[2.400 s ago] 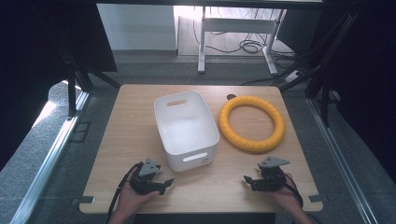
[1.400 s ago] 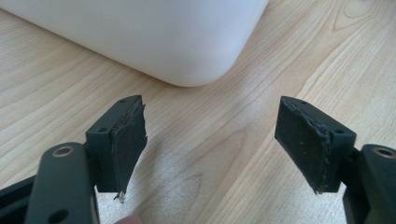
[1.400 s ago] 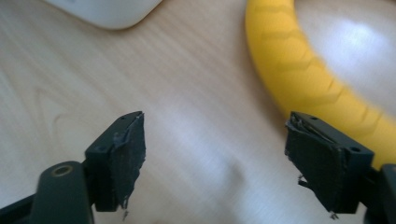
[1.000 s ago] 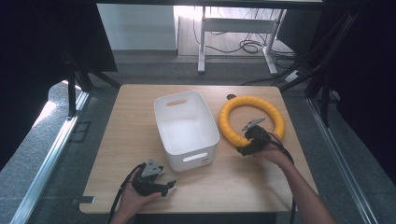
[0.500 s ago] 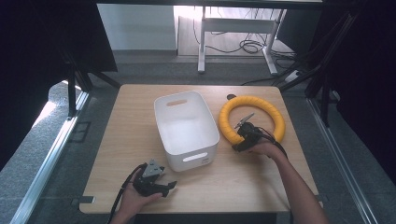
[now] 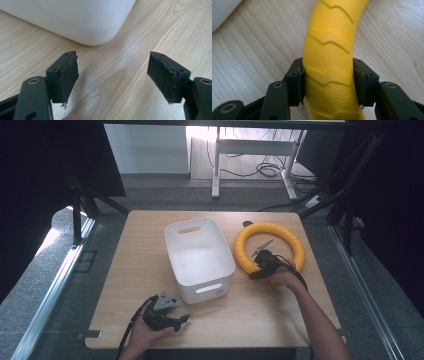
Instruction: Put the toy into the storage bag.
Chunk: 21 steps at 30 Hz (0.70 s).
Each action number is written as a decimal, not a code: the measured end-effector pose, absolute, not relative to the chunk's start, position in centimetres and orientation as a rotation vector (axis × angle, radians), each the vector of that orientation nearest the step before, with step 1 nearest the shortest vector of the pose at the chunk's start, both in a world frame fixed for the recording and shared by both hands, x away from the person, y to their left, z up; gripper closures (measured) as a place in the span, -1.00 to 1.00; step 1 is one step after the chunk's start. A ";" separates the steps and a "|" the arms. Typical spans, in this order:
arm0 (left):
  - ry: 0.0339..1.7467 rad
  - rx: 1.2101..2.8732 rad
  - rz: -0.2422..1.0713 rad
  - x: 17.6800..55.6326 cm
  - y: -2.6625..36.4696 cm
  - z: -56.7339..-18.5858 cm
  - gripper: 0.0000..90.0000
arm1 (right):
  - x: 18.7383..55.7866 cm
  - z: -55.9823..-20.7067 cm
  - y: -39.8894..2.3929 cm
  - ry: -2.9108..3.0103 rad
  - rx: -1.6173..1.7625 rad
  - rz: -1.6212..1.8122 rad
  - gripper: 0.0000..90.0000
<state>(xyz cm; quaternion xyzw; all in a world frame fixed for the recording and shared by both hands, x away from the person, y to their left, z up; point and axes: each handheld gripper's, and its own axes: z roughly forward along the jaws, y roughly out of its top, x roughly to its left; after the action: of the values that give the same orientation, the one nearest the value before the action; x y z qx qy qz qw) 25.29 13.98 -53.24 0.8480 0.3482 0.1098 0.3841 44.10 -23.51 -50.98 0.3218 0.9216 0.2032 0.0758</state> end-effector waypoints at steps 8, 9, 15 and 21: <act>0.892 2.161 0.281 25.4 14.1 -53.3 -0.45 | 43.7 -47.8 -24.6 2.684 1.010 0.919 0.13; 0.891 2.160 0.281 25.4 14.1 -53.3 -0.45 | 43.6 -47.4 -24.8 2.679 1.008 0.956 0.13; 0.892 2.163 0.278 25.4 13.9 -53.4 -0.45 | 42.6 -44.2 -26.6 2.587 1.052 1.238 0.13; 0.891 2.167 0.275 25.4 13.8 -53.5 -0.45 | 41.3 -42.3 -27.6 2.523 1.034 1.427 0.14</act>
<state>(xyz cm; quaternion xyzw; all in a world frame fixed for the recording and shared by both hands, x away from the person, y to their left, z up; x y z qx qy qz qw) 25.38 13.83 -53.48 0.8491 0.3491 0.1077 0.3815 41.32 -27.58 -42.28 0.3358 0.8195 0.4634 0.0324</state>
